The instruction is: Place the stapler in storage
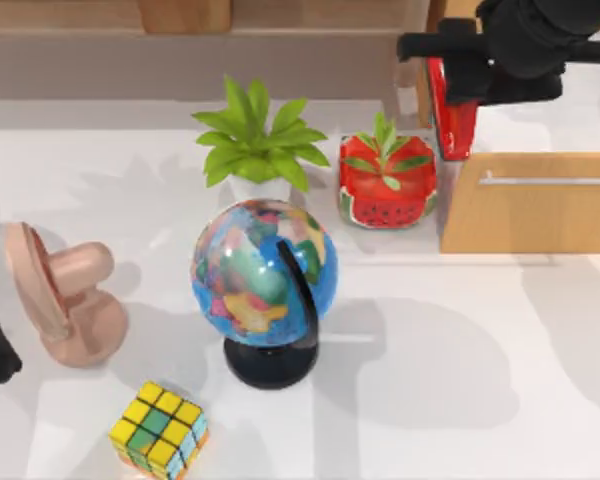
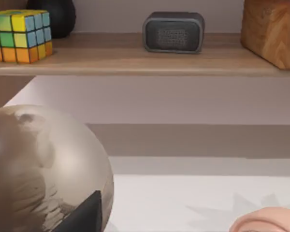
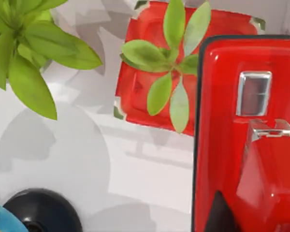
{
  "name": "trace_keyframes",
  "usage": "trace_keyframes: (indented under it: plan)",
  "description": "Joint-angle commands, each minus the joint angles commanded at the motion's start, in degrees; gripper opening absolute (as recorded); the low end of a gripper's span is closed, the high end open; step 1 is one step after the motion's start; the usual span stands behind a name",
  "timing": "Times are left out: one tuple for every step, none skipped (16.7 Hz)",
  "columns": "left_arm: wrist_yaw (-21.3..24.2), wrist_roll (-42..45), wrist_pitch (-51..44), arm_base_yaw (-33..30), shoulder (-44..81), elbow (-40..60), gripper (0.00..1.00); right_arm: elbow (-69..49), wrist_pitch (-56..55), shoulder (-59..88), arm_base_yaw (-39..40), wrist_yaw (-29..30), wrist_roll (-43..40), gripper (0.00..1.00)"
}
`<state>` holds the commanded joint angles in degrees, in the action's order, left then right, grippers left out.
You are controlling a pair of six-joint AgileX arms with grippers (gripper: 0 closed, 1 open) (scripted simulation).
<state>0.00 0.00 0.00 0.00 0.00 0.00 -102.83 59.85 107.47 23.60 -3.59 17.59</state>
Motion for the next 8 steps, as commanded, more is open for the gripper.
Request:
trace_keyframes:
  plan:
    - [0.0, 0.0, 0.0, 0.0, 0.0, 0.0, 1.00, -2.4, 0.7, 1.4, -1.5, 0.5, -0.4, 0.00]
    - [0.0, 0.0, 0.0, 0.0, 0.0, 0.0, 1.00, -4.8, 1.4, 2.9, -3.0, 1.0, -0.9, 0.00]
    - [0.0, 0.0, 0.0, 0.0, 0.0, 0.0, 1.00, -7.1, 2.3, 4.7, -4.5, 1.6, -1.5, 0.00]
    - [0.0, 0.0, 0.0, 0.0, 0.0, 0.0, 1.00, -9.3, 3.1, 6.6, -6.0, 2.2, -2.0, 0.00]
    - [0.0, 0.0, 0.0, 0.0, 0.0, 0.0, 1.00, -11.3, 4.1, 8.6, -7.5, 2.8, -2.6, 0.00]
    - [0.0, 0.0, 0.0, 0.0, 0.0, 0.0, 1.00, -13.2, 5.2, 10.7, -8.9, 3.3, -3.2, 0.00]
    - [0.0, 0.0, 0.0, 0.0, 0.0, 0.0, 1.00, -14.9, 6.3, 13.0, -10.2, 3.9, -3.8, 0.00]
    - [0.0, 0.0, 0.0, 0.0, 0.0, 0.0, 1.00, -16.4, 7.5, 15.3, -11.4, 4.4, -4.4, 0.00]
